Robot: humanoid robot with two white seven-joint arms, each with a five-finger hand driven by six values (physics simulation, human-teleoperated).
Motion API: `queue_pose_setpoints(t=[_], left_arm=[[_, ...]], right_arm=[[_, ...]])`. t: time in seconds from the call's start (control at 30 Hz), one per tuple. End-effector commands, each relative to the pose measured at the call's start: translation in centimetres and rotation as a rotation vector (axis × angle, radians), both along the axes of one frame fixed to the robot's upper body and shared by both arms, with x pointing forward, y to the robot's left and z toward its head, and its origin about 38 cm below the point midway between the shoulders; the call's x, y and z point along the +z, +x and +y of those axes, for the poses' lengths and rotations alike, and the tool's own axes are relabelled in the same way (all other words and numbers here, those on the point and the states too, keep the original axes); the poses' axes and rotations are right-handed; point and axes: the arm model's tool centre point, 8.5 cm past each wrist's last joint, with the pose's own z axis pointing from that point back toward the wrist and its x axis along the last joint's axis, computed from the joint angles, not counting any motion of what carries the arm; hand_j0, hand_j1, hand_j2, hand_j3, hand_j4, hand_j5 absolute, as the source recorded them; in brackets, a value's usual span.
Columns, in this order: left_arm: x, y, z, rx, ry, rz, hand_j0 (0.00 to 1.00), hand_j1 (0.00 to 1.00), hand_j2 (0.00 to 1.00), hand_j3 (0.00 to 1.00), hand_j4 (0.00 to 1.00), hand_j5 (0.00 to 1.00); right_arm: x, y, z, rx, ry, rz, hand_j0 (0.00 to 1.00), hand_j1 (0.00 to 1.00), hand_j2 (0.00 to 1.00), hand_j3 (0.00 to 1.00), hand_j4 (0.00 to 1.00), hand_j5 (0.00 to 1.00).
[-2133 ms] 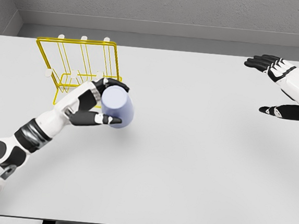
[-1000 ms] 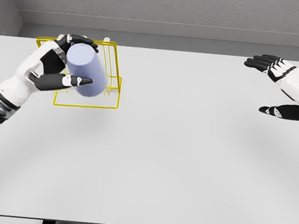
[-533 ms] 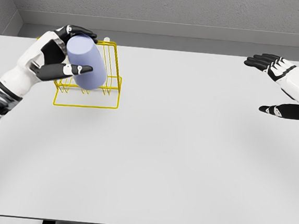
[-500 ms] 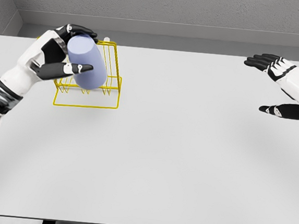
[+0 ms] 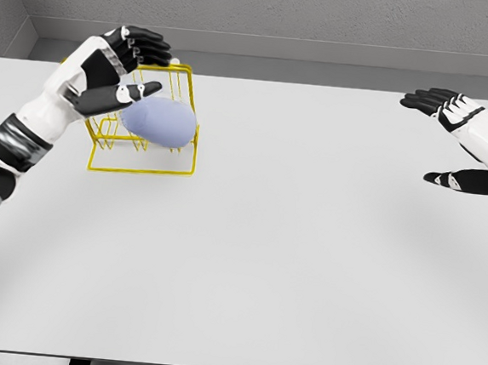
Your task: Place the cup on the cup holder with both arms
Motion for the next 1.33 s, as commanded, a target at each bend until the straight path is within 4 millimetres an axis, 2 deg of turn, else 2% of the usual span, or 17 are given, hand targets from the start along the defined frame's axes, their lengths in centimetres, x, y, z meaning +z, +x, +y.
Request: queue_pose_setpoints(t=[0.0,0.2,0.43,0.57,0.73,0.97,1.07,1.2,1.3], left_arm=[[-0.3,0.1,-0.1,0.003,-0.006,0.009,0.64,0.64,0.64,0.64,0.64,0.64],[-0.4,0.1,-0.1,0.000,-0.005,0.008,0.71,0.71,0.71,0.71,0.71,0.71],[-0.3,0.1,-0.2,-0.001,-0.004,0.004,0.75,0.75,0.75,0.75,0.75,0.75],[-0.1,0.1,-0.2,-0.001,0.003,-0.001,1.00,1.00,1.00,1.00,1.00,1.00],[0.2,-0.1,0.1,-0.002,0.007,-0.014,1.00,1.00,1.00,1.00,1.00,1.00],[1.8,-0.9,3.6,0.032,0.079,-0.095,1.00,1.00,1.00,1.00,1.00,1.00],[1.7,-2.1,5.6,0.042,0.105,-0.144,1.00,1.00,1.00,1.00,1.00,1.00],[1.4,-2.9,7.7,0.066,0.161,-0.128,1.00,1.00,1.00,1.00,1.00,1.00],[1.2,-3.5,8.6,0.084,0.153,-0.143,1.00,1.00,1.00,1.00,1.00,1.00]], right_arm=[[-0.1,0.1,-0.1,-0.002,0.009,0.007,1.00,1.00,1.00,1.00,1.00,1.00],[-0.1,0.1,-0.2,-0.004,0.009,0.006,1.00,1.00,1.00,1.00,1.00,1.00],[-0.1,0.1,-0.2,-0.004,0.009,0.006,1.00,1.00,1.00,1.00,1.00,1.00],[-0.1,0.0,-0.2,-0.004,0.009,0.007,1.00,1.00,1.00,1.00,1.00,1.00],[-0.1,0.0,-0.2,-0.004,0.009,0.007,1.00,1.00,1.00,1.00,1.00,1.00],[-0.2,0.1,-0.2,-0.005,0.010,0.010,1.00,1.00,1.00,1.00,1.00,1.00],[-0.2,0.1,-0.3,-0.006,0.010,0.011,1.00,1.00,1.00,1.00,1.00,1.00],[-0.3,0.1,-0.3,-0.008,0.011,0.013,1.00,1.00,1.00,1.00,1.00,1.00],[-0.3,0.1,-0.3,-0.008,0.011,0.013,1.00,1.00,1.00,1.00,1.00,1.00]])
